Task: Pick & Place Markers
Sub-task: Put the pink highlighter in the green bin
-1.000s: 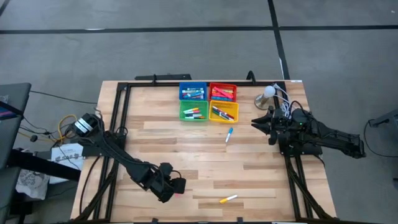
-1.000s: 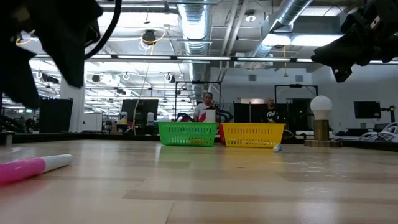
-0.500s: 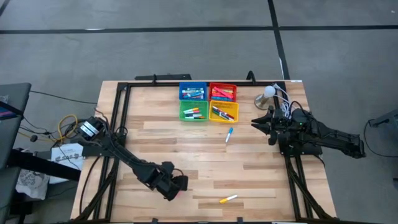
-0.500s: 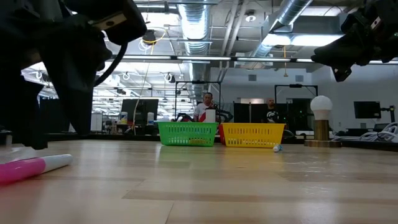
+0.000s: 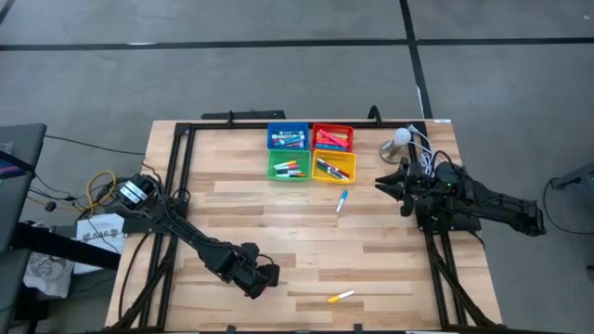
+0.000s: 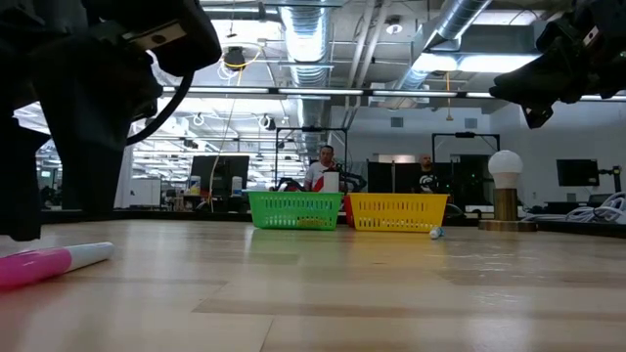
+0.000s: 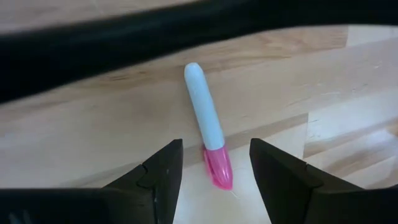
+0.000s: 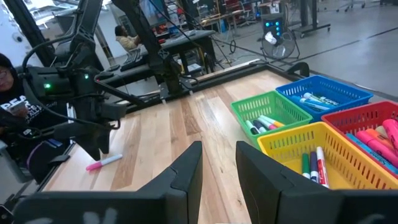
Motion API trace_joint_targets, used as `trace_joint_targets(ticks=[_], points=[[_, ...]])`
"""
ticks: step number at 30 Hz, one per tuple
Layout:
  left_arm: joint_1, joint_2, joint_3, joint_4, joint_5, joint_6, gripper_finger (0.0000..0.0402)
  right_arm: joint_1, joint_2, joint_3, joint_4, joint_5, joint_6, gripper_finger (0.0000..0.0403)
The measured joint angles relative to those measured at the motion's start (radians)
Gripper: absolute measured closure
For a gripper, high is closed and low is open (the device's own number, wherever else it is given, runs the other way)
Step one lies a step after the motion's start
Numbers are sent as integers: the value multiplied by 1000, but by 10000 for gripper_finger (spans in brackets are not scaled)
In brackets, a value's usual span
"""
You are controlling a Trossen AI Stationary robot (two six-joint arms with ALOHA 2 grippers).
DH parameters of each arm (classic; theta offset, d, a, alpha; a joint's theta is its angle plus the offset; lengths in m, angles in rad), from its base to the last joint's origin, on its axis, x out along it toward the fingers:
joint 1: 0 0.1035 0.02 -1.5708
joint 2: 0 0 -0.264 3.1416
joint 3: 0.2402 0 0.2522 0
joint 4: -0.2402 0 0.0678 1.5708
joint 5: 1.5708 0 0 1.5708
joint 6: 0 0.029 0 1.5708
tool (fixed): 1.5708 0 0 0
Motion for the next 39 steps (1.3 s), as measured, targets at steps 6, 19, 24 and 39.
trace_joint_targets(ticks=[6, 19, 24, 39], points=[[3, 0, -2, -1, 4, 2, 215, 0, 0, 0, 0, 0, -12, 316], [33, 43, -19, 23, 26, 5, 215, 0, 0, 0, 0, 0, -25, 316], [37, 74, -18, 26, 53, 5, 215, 0, 0, 0, 1, 1, -25, 316], [37, 77, -22, -16, 74, 3, 347, 0, 0, 0, 2, 0, -25, 316]])
